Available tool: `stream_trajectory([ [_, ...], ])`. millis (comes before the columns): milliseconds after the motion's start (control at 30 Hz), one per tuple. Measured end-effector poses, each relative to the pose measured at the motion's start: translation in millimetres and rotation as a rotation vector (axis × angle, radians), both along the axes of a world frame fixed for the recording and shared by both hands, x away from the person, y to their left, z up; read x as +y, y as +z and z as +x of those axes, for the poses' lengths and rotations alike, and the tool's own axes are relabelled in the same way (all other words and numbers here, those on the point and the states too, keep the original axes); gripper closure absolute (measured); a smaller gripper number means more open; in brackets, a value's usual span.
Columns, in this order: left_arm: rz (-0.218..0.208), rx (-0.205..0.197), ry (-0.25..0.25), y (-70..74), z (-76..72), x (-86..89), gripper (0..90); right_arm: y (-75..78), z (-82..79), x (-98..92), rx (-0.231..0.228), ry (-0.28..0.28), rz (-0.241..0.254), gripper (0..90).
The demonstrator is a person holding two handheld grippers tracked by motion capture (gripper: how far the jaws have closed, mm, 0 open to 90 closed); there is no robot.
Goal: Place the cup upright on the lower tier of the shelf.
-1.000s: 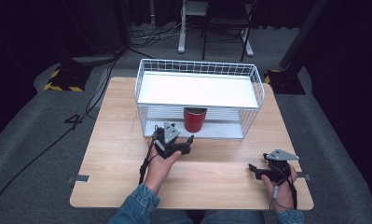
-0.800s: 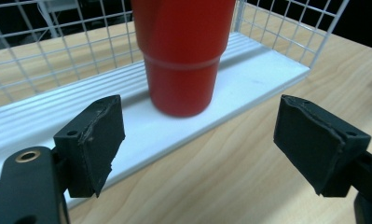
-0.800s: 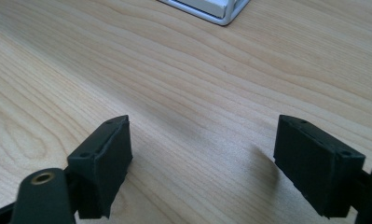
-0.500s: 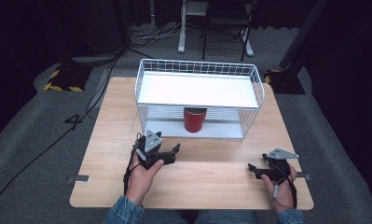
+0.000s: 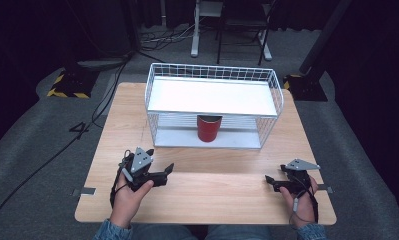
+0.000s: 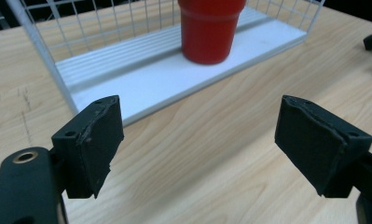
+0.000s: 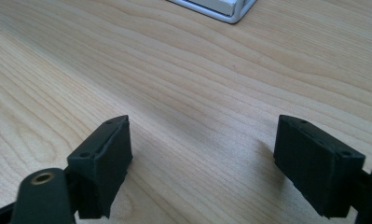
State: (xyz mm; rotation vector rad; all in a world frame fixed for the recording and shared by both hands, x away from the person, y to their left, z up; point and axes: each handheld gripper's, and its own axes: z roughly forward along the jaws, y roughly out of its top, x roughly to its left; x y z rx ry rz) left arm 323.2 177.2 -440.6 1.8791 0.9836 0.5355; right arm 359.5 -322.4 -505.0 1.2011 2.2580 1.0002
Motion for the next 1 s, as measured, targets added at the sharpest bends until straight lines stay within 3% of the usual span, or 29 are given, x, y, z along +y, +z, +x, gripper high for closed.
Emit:
stream_trajectory([
  [167, -0.01, 0.036, 0.008, -4.6, -3.3, 14.0, 15.6, 0.0, 0.0, 0.0, -0.003, 0.002, -0.002, 19.6],
  [200, -0.011, 0.06, -0.004, -7.0, -4.3, 19.7, 15.6, 0.0, -0.1, 0.0, -0.003, 0.002, -0.002, 19.6],
  [367, -0.008, 0.105, -0.02, -12.9, -6.3, 28.2, 15.6, 0.0, 0.0, 0.1, -0.002, -0.001, 0.0, 19.6],
  [567, 0.027, 0.141, 0.014, -22.5, -7.8, 41.3, 15.6, 0.0, 0.0, 0.1, -0.002, 0.002, 0.0, 19.6],
  [633, 0.033, 0.164, 0.009, -26.9, -7.9, 44.6, 15.5, 0.0, -0.2, 0.1, -0.003, 0.004, -0.003, 19.6],
  [667, 0.046, 0.198, 0.006, -31.8, -8.2, 47.0, 15.5, 0.0, -0.3, 0.2, -0.003, 0.005, -0.003, 19.6],
  [867, 0.106, 0.254, 0.01, -47.9, -5.5, 51.7, 15.6, 0.1, -0.5, 0.4, -0.005, 0.005, -0.004, 19.6],
  [1000, 0.114, 0.277, 0.026, -53.4, -4.1, 53.3, 15.7, 0.1, -0.6, 0.5, -0.006, 0.005, -0.005, 19.6],
])
